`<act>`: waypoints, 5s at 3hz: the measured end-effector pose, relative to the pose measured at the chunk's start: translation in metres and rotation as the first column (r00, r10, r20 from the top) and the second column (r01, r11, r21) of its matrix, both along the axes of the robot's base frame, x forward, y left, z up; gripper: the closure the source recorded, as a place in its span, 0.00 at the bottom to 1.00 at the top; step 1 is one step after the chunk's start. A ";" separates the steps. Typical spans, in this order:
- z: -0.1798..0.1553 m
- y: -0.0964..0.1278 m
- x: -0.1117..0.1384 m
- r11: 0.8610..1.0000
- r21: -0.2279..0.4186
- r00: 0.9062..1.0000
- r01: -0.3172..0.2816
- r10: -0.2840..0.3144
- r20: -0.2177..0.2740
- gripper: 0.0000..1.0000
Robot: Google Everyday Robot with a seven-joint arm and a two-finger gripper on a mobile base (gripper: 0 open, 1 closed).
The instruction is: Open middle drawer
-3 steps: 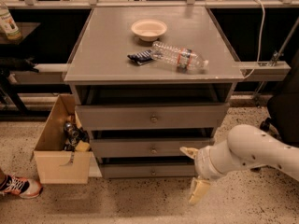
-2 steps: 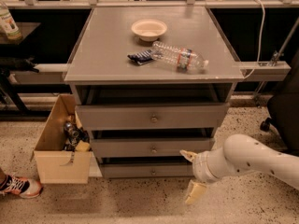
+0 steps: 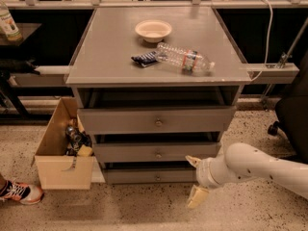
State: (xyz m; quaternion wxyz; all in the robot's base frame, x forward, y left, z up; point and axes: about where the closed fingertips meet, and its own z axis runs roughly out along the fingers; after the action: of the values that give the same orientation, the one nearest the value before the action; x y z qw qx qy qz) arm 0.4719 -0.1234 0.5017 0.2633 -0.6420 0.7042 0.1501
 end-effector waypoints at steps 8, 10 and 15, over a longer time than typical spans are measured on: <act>-0.099 0.013 0.179 0.986 -0.150 0.960 0.070 -0.026 0.278 0.00; -0.119 0.025 0.175 0.987 -0.161 0.976 0.025 0.011 0.216 0.41; -0.105 0.025 0.171 0.986 -0.165 0.977 0.009 0.026 0.212 0.61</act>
Offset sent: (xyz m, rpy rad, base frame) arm 0.0866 0.0265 -0.0555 -0.1187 -0.2339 0.2882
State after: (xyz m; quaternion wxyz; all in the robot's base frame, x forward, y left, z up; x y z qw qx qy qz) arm 0.6426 -0.0979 0.3967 0.2826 -0.6770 0.6792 0.0228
